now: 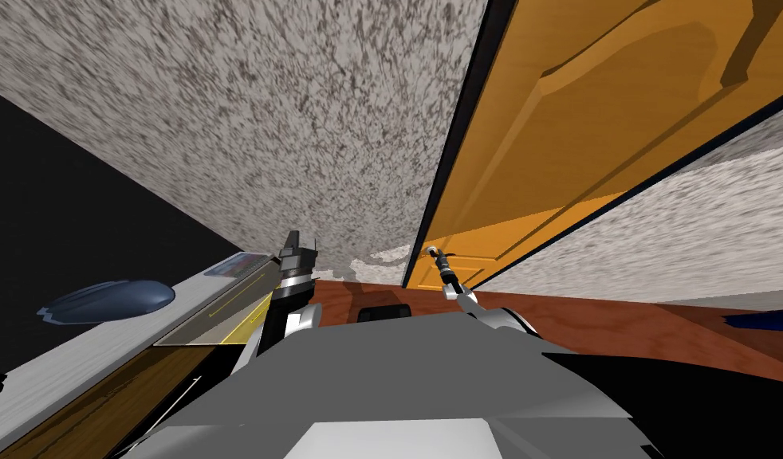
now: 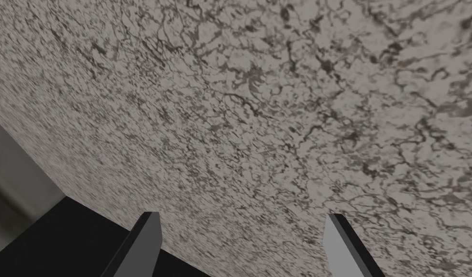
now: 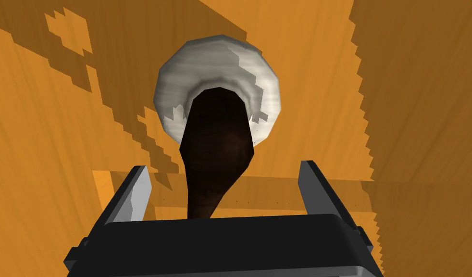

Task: Pull the door open

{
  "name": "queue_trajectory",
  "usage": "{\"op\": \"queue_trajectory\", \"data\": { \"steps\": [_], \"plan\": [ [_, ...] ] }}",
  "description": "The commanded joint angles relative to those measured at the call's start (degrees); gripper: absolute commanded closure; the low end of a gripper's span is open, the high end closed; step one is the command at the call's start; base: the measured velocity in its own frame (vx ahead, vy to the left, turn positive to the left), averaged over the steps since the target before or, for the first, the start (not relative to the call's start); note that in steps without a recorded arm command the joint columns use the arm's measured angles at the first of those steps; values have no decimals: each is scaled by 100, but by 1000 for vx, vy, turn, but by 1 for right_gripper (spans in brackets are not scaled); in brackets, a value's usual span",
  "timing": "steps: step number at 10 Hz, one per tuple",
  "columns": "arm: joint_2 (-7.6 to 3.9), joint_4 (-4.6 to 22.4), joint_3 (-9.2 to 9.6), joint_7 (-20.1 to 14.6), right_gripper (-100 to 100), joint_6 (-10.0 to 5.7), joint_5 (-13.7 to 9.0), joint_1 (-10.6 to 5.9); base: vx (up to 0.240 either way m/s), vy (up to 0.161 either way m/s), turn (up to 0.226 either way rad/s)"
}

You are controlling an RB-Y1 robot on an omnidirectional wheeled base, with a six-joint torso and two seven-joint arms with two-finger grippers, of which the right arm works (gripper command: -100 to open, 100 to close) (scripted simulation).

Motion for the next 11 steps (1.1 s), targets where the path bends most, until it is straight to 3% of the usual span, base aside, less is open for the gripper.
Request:
{"op": "queue_trajectory", "data": {
  "steps": [1,2,7,11],
  "plan": [
    [0,0,0,0,-100,0,0,0,49,2,0],
    [0,0,0,0,100,0,0,0,0,0,0],
    [0,0,0,0,100,0,0,0,-10,-2,2],
    [10,-12,-4,15,100,42,-3,-13,-175,-62,149]
  ]
}}
